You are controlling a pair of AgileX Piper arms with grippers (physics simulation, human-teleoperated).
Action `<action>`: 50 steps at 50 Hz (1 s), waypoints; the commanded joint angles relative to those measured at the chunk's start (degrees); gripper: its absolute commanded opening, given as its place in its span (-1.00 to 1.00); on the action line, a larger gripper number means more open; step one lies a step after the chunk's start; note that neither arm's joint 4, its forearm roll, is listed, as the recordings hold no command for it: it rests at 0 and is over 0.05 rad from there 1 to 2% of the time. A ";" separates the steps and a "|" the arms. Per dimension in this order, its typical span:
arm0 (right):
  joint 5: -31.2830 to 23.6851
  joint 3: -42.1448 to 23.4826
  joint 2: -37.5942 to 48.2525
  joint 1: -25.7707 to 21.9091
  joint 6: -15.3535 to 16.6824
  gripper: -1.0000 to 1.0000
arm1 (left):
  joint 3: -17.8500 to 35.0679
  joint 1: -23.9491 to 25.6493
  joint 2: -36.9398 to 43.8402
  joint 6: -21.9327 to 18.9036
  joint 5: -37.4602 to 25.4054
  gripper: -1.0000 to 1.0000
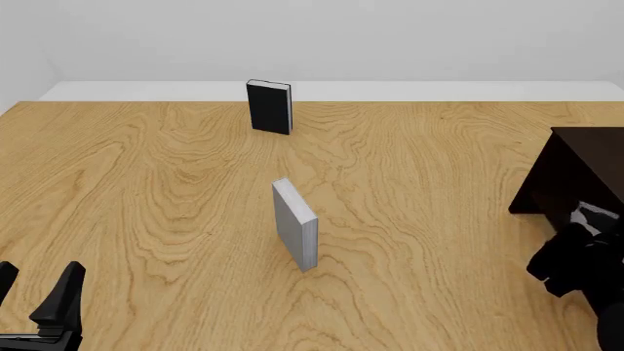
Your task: Pick up the book on the right and place it on the cabinet shelf.
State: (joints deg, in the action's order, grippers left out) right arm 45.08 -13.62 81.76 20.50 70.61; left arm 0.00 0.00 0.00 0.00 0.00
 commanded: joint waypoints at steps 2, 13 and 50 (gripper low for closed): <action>-0.73 1.11 -4.23 6.19 -1.11 1.00 | 0.00 0.00 0.00 0.00 0.00 1.00; -0.15 3.38 -5.21 7.47 -1.89 1.00 | 0.00 0.00 0.00 0.00 0.00 1.00; -7.10 5.32 -12.48 13.39 -1.40 1.00 | 0.00 0.00 0.00 0.00 0.00 1.00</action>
State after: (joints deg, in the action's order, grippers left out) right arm 38.23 -7.76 72.25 26.21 68.92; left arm 0.00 0.00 0.00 0.00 0.00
